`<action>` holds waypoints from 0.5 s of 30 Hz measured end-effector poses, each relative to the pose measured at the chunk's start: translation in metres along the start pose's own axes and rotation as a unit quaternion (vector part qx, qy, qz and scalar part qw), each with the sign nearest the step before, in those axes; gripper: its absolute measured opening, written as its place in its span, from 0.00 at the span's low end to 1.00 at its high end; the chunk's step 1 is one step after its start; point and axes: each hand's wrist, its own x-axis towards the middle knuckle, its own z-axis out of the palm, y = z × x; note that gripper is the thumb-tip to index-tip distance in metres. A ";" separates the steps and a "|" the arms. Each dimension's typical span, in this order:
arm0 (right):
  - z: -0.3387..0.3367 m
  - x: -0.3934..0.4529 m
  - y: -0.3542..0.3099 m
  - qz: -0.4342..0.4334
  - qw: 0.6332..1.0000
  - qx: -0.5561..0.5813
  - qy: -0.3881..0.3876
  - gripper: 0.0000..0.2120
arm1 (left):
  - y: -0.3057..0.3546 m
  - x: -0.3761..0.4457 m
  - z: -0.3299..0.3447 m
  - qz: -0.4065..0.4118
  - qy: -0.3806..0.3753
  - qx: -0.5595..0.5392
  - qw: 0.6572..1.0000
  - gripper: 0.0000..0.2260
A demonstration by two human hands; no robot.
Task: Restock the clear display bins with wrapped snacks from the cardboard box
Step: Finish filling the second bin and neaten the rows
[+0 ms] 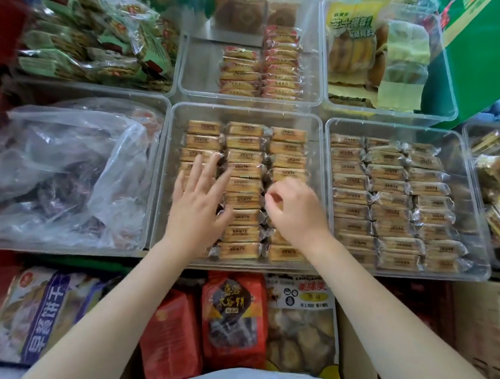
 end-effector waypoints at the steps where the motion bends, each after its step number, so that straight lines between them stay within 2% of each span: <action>1: -0.003 -0.012 -0.007 0.015 0.998 -0.013 -0.062 0.09 | -0.003 -0.018 -0.001 0.004 0.003 -0.013 1.000 0.28; 3: -0.003 -0.027 -0.020 0.056 0.979 -0.073 -0.181 0.13 | -0.008 -0.044 0.002 0.001 -0.004 -0.019 1.000 0.24; 4: -0.001 -0.030 -0.025 0.071 0.970 -0.108 -0.205 0.14 | -0.009 -0.050 0.002 -0.017 -0.016 -0.024 0.999 0.25; 8: 0.007 -0.030 -0.037 0.093 0.951 -0.213 -0.204 0.13 | -0.004 -0.047 -0.007 -0.077 -0.061 -0.041 0.994 0.38; 13: 0.009 -0.033 -0.045 0.110 0.949 -0.183 -0.231 0.06 | 0.000 -0.039 -0.011 -0.089 -0.081 -0.007 0.993 0.45; 15: 0.007 -0.032 -0.045 0.113 0.944 -0.183 -0.250 0.06 | 0.000 -0.040 -0.012 -0.093 -0.074 -0.002 0.993 0.46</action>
